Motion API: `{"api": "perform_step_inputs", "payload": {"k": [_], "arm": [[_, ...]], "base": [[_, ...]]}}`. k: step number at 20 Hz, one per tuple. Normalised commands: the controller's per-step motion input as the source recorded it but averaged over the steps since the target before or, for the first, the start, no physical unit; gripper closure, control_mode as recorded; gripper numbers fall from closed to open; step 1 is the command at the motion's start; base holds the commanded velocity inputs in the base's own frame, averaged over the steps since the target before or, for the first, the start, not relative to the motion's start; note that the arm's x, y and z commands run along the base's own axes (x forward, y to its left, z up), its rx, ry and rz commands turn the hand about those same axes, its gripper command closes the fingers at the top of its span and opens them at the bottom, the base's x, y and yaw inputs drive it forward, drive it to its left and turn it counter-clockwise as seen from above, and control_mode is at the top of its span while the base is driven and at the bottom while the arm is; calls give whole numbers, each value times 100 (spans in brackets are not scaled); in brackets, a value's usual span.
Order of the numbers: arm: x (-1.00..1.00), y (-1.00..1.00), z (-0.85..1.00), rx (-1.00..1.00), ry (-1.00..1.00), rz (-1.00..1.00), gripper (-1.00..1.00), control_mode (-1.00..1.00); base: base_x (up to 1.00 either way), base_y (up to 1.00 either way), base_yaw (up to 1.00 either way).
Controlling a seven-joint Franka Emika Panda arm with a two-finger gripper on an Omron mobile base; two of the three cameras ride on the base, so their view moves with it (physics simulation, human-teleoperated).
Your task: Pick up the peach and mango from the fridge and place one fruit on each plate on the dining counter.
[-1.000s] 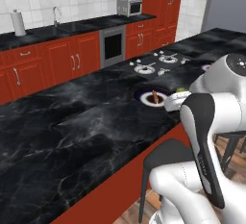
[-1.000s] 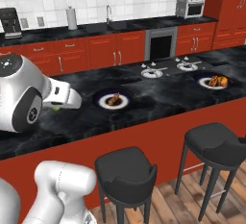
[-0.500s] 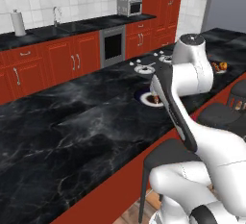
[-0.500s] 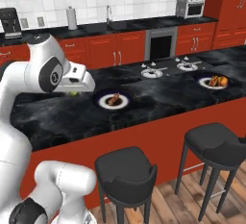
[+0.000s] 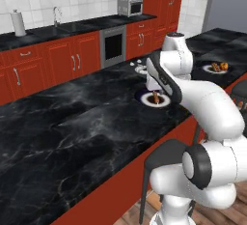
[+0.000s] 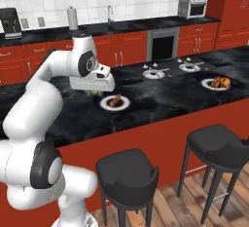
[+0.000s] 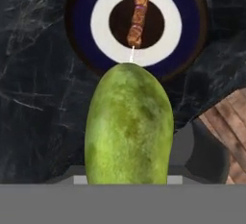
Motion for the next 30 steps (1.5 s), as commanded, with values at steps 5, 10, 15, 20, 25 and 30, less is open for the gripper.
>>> {"api": "perform_step_inputs", "payload": {"k": [5,10,15,20,25,30], "arm": [[72,1,-54,0,-1,0,100,-100],[100,1,-35,0,-5,0,100,-100],[65,1,-30,0,0,0,100,-100],[7,0,-21,0,2,-1,100,-100],[2,0,-91,0,22,-1,100,-100],[4,0,-22,0,5,0,100,-100]], "base": [[0,0,0],[0,0,0],[0,0,0],[0,0,0],[0,0,0],[0,0,0]]}}
